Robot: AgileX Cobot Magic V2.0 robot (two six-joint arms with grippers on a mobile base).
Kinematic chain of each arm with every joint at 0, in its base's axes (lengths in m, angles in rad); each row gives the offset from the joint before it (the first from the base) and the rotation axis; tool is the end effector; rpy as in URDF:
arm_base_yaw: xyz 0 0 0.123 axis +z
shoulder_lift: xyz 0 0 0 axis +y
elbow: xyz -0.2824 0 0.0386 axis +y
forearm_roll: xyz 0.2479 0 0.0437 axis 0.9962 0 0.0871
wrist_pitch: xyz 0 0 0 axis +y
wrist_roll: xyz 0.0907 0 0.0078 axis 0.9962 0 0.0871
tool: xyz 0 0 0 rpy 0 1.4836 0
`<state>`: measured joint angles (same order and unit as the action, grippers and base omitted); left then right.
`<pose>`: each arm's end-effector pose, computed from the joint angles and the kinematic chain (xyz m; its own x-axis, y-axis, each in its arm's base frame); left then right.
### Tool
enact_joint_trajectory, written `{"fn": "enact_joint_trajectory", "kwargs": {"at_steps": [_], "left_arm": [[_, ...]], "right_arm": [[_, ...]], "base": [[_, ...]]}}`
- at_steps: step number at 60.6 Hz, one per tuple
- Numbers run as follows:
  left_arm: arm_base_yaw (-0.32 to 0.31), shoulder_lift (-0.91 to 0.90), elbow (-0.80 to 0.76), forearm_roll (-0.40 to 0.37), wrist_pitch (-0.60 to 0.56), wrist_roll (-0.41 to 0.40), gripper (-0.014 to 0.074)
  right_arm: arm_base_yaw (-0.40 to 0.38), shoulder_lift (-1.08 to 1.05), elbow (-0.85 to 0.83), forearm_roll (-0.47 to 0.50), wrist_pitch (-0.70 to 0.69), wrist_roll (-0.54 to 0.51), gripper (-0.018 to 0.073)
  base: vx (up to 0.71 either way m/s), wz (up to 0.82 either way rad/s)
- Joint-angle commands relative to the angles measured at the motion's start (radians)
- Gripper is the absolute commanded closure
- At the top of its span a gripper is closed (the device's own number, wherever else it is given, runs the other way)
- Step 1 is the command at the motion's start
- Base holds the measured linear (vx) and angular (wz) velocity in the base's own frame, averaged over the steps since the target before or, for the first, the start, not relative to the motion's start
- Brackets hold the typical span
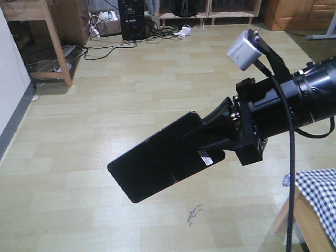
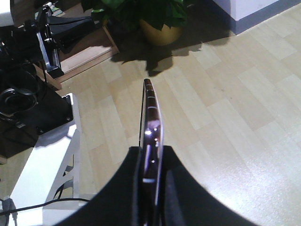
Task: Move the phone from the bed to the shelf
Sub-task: 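Turn the base across the room toward the wooden cabinets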
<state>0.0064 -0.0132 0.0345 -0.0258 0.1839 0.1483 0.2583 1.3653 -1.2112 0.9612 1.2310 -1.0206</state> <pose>0.0563 -0.0001 0.1854 -0.1170 0.1219 -0.9856 0.0127 0.9925 0.1212 0.2321 0.1342 0.3614 -0.4390 -0.4730 -0.7639 -0.8941 0.3143 0.3191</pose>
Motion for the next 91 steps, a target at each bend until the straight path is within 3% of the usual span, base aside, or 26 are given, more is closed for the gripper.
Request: {"fn": "enact_joint_trajectory", "kwargs": {"at_steps": [1, 53, 91], "left_arm": [[-0.006, -0.013, -0.022, -0.009, -0.072, -0.006, 0.0595], [-0.006, -0.013, -0.022, -0.009, -0.072, -0.006, 0.0595], [-0.006, -0.013, -0.022, -0.009, -0.072, -0.006, 0.0595]], "right_arm": [[0.001, -0.036, -0.027, 0.077, 0.055, -0.004, 0.0561], [0.001, -0.036, -0.027, 0.077, 0.055, -0.004, 0.0561], [0.001, -0.036, -0.027, 0.077, 0.055, -0.004, 0.0561]], "base": [[0.31, 0.11], [0.37, 0.04], [0.36, -0.18]]}}
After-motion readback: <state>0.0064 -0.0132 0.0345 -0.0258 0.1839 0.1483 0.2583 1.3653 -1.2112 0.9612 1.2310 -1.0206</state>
